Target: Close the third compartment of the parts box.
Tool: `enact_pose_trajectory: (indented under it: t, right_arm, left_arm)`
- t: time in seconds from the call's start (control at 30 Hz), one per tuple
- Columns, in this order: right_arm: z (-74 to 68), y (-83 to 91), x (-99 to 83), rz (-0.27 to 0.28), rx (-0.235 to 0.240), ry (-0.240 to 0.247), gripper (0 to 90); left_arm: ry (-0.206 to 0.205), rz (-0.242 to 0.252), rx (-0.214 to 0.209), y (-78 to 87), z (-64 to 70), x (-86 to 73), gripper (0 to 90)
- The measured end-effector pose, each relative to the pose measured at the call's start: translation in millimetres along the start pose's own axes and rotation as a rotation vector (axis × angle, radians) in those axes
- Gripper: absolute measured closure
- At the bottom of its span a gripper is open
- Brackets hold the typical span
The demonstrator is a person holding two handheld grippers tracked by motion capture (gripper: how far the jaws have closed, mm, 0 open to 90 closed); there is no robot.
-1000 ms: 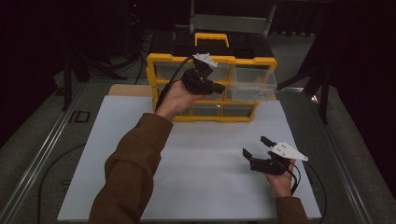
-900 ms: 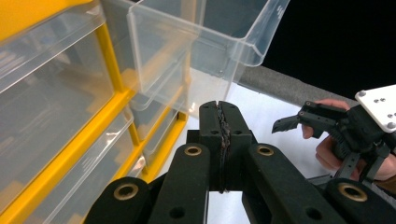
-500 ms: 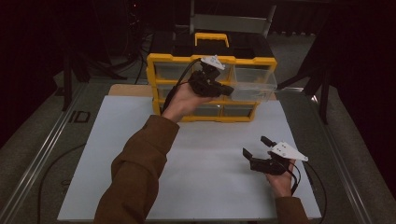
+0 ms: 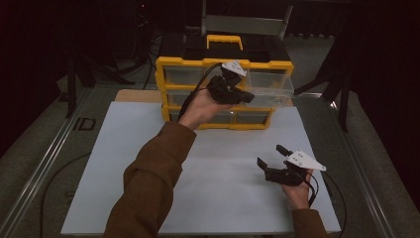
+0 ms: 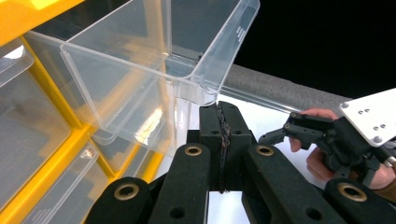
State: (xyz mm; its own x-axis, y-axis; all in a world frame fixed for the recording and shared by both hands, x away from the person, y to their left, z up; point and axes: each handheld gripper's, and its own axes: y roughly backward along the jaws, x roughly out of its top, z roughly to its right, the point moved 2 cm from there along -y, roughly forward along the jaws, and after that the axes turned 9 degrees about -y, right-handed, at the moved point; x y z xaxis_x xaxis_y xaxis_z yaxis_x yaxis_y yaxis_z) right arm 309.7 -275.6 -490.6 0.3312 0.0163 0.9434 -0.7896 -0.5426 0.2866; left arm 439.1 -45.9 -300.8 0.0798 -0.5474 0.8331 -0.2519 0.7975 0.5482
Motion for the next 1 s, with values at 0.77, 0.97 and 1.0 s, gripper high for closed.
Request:
enact_pose_trajectory:
  t: [0.77,0.97,1.0]
  right_arm:
    - [0.1,-0.7,0.0,-0.003,0.0,0.004,9.2]
    - [-0.2,-1.1,0.1,-0.005,0.001,0.007,9.2]
    - [-0.3,-1.2,0.1,-0.004,0.001,0.006,9.2]
  left_arm:
    - [-0.016,-0.02,0.058,-8.8,-5.2,7.9,90.0]
    - [0.002,-0.007,0.065,-10.6,-7.8,7.0,90.0]
    - [0.004,-0.005,0.064,-10.8,-8.2,6.8,90.0]
